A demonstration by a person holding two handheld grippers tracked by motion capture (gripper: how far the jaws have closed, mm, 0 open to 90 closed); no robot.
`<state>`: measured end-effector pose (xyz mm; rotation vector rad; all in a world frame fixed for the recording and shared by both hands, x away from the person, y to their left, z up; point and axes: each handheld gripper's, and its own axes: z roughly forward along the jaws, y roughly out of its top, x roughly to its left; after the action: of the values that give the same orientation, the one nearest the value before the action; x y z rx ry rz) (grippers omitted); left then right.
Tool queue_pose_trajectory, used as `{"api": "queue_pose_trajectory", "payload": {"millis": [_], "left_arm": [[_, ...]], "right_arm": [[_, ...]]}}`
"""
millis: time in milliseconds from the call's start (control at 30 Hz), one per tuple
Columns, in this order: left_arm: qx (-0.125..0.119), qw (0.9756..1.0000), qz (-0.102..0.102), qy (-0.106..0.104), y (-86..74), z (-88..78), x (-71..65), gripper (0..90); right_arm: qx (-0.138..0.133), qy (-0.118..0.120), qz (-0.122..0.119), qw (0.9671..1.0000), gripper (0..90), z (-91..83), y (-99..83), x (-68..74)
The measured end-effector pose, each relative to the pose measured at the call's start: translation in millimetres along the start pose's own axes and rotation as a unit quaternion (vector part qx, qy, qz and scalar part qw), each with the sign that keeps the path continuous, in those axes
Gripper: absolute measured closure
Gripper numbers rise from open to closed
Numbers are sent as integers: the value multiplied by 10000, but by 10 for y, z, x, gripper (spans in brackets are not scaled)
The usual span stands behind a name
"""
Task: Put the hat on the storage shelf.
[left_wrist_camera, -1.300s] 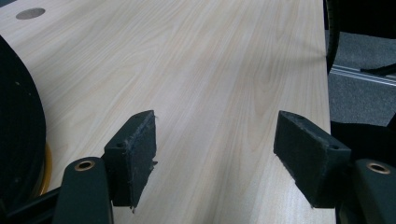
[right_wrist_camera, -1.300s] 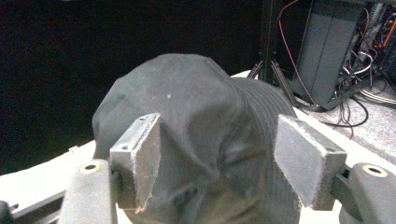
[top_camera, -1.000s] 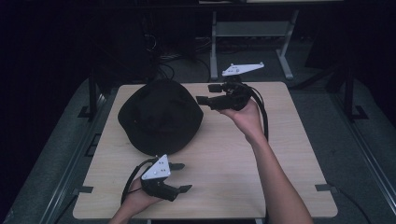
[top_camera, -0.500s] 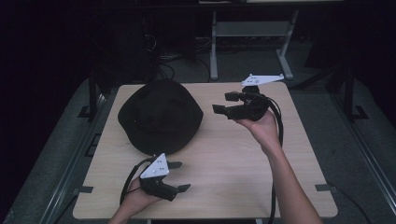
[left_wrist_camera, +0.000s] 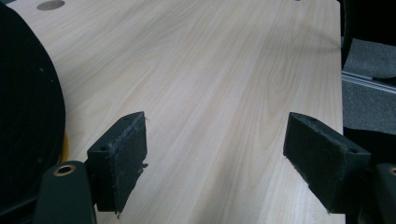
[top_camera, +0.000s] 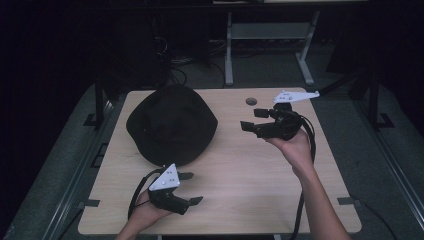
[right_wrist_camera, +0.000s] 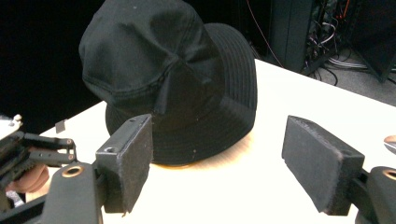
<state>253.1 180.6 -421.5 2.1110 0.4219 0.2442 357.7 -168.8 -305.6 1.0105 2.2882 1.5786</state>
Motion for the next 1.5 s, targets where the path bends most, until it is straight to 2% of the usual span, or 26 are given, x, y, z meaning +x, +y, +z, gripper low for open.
{"api": "queue_pose_trajectory", "payload": {"millis": [500,867,1233,1267,1500], "left_arm": [[-41,9999,-107,34,-14,-7,8,206],[-54,9999,-115,82,-23,-17,22,206],[-50,9998,-160,115,-32,-19,21,205],[-12,9999,-117,122,-33,-28,25,205],[-20,9996,-234,132,-42,-62,37,204]], "right_arm": [[43,-98,105,9999,214,-168,-253,-25],[74,-170,155,9997,191,-256,-426,-21],[111,-275,310,9991,175,-382,-709,-44],[117,-281,330,9990,175,-396,-735,-45],[92,-345,424,9985,170,-491,-941,-49]]}}
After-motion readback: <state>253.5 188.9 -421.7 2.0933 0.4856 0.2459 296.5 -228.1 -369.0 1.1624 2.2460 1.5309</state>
